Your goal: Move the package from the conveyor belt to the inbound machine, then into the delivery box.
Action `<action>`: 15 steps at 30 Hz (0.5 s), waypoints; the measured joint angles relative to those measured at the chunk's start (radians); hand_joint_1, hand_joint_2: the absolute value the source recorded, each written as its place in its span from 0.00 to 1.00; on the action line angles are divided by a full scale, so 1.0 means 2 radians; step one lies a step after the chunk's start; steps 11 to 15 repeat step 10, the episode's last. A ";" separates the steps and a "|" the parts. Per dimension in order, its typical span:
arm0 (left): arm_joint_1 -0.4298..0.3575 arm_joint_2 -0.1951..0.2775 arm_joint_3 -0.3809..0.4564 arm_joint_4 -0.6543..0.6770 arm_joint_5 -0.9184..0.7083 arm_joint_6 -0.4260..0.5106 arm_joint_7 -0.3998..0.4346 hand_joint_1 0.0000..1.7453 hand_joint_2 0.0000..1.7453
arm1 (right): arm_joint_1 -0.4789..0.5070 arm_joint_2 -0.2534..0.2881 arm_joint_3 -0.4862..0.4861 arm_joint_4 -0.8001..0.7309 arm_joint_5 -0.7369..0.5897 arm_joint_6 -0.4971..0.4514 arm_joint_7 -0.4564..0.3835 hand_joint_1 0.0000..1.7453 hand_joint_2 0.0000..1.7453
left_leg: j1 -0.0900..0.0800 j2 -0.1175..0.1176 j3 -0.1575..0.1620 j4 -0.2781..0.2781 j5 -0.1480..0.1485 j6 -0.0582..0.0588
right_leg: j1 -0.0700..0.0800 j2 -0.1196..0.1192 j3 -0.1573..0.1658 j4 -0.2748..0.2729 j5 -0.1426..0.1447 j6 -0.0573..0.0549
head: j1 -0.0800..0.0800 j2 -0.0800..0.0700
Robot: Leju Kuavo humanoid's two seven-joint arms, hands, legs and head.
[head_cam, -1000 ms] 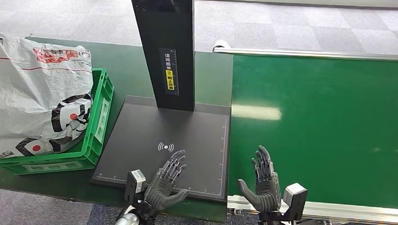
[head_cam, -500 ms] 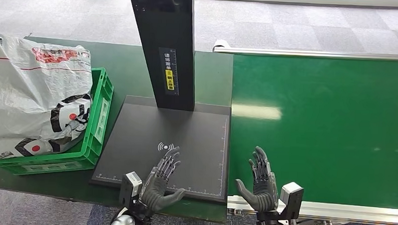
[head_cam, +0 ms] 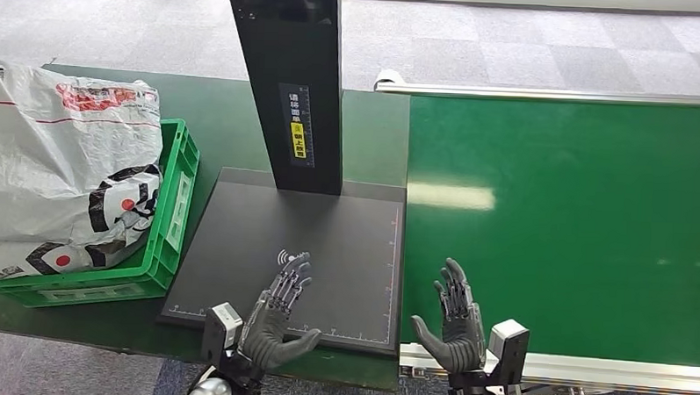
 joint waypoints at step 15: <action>0.002 0.000 0.003 -0.001 -0.001 0.001 0.000 0.00 1.00 | 0.000 0.001 0.000 0.000 0.002 0.000 0.000 0.00 1.00 | 0.000 0.000 0.000 0.000 0.000 0.000 | 0.000 0.000 0.000 0.000 0.000 0.000 | 0.000 0.000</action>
